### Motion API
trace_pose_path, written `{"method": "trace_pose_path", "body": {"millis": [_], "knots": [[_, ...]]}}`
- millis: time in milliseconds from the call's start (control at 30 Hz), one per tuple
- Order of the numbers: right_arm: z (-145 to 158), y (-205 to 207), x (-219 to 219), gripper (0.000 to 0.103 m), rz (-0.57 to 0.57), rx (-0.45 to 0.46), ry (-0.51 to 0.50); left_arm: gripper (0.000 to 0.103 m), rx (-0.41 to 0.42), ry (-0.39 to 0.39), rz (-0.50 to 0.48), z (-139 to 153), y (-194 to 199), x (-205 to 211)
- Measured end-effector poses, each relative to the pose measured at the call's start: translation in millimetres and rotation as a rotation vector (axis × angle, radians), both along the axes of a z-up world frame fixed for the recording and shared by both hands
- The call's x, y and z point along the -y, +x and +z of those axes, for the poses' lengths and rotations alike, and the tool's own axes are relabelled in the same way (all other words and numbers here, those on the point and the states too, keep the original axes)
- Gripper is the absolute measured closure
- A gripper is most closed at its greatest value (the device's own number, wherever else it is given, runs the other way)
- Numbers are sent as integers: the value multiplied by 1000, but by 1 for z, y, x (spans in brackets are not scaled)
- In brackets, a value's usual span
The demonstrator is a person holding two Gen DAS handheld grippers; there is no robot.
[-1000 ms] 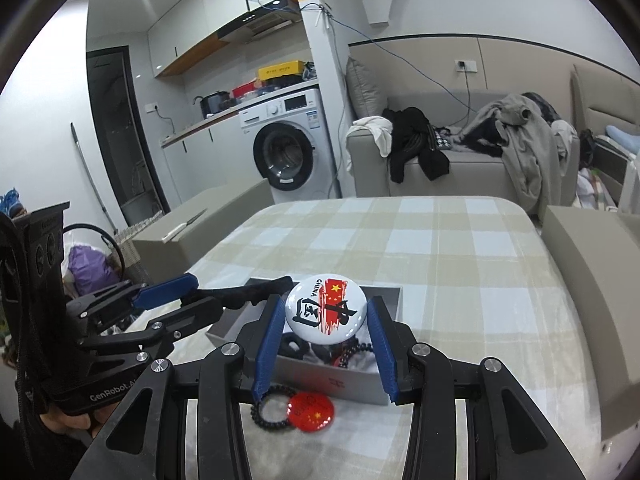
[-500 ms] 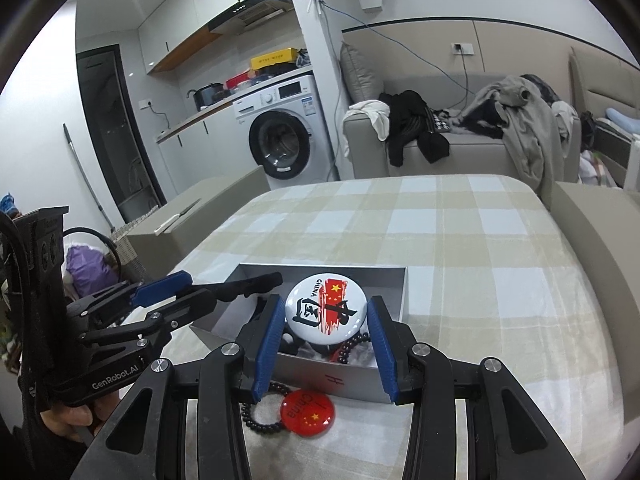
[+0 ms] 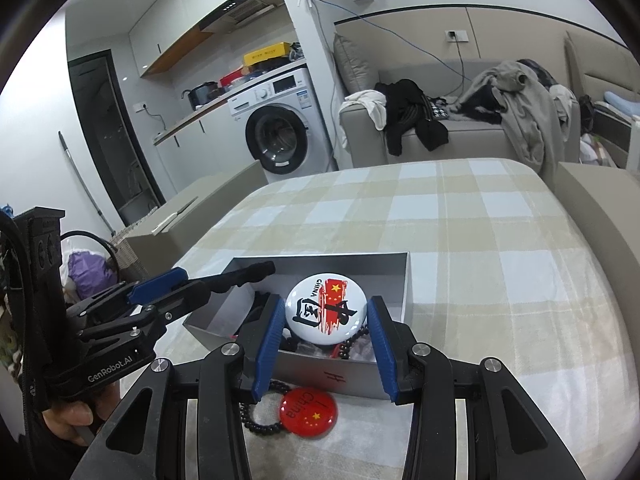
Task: Organize jewelry
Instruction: 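Carry the white badge and black claw clip over the grey box, then lower both items into the box and open both tools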
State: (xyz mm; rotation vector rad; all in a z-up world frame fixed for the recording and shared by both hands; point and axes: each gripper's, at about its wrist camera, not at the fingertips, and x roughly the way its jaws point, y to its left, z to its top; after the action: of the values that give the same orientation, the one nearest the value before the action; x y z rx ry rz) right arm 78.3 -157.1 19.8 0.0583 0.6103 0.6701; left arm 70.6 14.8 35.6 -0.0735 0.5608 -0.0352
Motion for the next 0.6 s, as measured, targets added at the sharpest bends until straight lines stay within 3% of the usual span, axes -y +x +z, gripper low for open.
{"method": "trace_pose_path", "body": {"millis": [600], "knots": [[0,2,3,62,-8,-6,11,63,-9,20,-4,-4,-1,2]]}}
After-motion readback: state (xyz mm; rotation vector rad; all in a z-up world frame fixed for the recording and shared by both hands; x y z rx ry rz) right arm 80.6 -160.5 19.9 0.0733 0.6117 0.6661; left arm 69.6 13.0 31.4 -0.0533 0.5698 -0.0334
